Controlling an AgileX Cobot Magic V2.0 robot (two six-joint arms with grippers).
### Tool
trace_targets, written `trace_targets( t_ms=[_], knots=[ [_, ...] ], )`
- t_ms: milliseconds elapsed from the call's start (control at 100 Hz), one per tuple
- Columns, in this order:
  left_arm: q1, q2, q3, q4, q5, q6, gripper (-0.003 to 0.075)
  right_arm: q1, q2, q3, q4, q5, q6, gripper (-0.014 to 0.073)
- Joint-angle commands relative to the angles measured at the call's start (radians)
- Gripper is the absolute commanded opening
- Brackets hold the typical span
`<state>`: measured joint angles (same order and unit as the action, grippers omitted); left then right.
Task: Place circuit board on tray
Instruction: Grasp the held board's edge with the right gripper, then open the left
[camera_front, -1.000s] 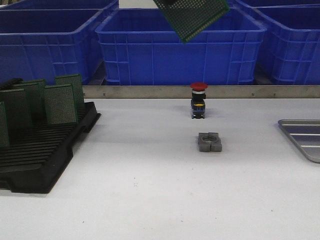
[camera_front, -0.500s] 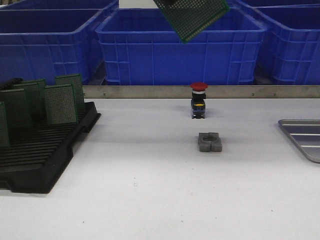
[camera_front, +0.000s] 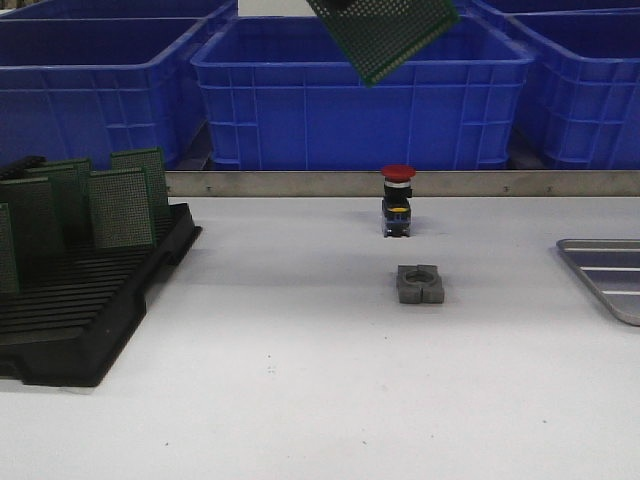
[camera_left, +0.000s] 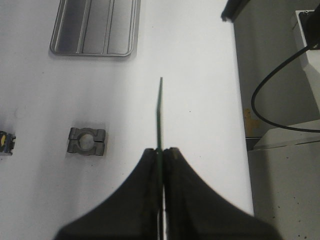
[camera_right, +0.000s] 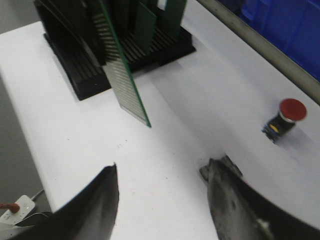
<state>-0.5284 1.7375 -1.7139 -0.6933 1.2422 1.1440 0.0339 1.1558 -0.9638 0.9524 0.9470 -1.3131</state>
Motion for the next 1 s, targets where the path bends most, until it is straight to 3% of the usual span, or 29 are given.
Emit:
trace_targets(
  t_ms=[0,350,710,830,990],
  knots=[
    [-0.009,-0.044,-0.025,-0.063,0.034,-0.009,-0.0018,0.002,0.039,-0.07,0.093,0.053,-0.065,0.0426],
    [-0.009,-0.044,-0.025,-0.063,0.034,-0.009,-0.0018,0.02,0.22,-0.205,0.146,0.171,-0.076,0.0426],
    [-0.009,-0.044,-0.025,-0.063,0.034,-0.009,-0.0018,0.156,0.291,-0.214,0.147,0.101,-0.107,0.0418],
    [-0.009,-0.044,-0.025,-0.063,0.034,-0.009,-0.0018,0.169,0.299,-0.214,0.15,0.093,-0.107,0.0348],
    [-0.009,-0.044,-0.025,-0.063,0.034,-0.009,-0.0018,0.169,0.299,-0.214,0.161,0.085,-0.107,0.0174]
  ],
)
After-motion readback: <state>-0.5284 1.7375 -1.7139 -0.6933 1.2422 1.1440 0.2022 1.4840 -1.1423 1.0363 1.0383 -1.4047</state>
